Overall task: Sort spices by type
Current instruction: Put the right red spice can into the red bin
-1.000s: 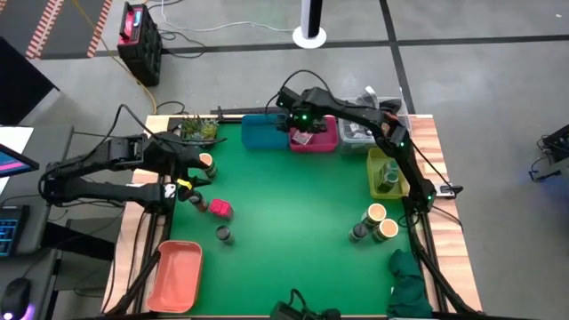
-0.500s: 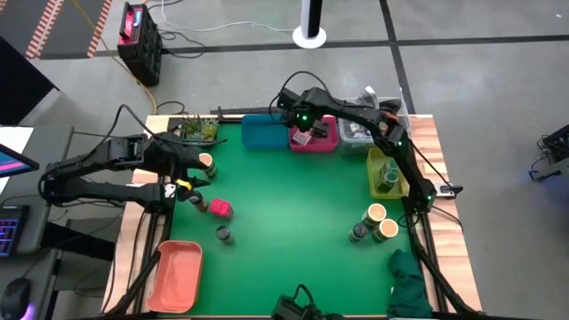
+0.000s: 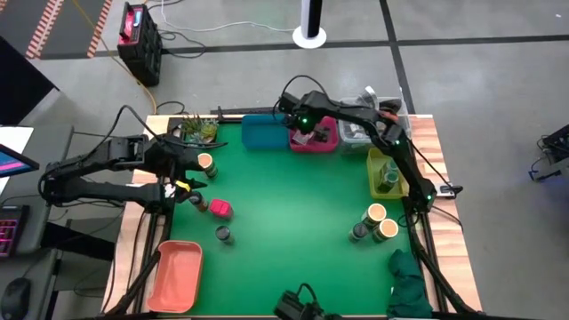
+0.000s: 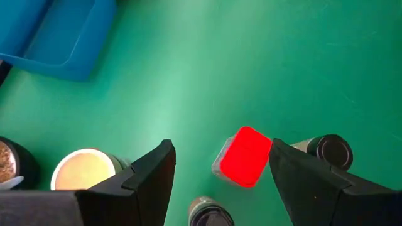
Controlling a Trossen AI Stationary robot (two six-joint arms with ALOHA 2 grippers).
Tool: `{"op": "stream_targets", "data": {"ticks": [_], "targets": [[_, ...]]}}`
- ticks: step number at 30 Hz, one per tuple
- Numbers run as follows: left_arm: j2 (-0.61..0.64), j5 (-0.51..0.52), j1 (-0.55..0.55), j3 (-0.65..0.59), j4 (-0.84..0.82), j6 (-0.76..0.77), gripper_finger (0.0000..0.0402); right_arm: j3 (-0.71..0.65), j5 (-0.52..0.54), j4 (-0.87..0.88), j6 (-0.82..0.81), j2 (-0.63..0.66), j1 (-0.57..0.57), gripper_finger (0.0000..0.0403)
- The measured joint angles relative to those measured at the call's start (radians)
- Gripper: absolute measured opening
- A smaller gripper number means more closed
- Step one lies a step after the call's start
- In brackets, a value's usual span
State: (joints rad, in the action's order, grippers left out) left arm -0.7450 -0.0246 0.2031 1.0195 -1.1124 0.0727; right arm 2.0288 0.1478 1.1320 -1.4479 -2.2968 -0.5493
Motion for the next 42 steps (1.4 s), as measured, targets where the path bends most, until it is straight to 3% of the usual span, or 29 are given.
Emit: {"op": "stream_targets", "data": {"ticks": [17,25,42], "targets": [[0.0,-0.023,0.0,0.0,-0.006,0.01,0.0244,-0.028,0.007,-0.049,0.0,-0.05,-0.015,0.0381],[0.0,-0.019,0.0,0.0,-0.006,0.002,0.0244,-0.037,0.007,-0.099,0.017,-0.049,-0.025,0.0314],[0.0,-0.018,0.0,0.0,0.017,0.0,0.0244,0.064,0.01,-0.069,0.147,-0.046,-0.018,0.0322]]}}
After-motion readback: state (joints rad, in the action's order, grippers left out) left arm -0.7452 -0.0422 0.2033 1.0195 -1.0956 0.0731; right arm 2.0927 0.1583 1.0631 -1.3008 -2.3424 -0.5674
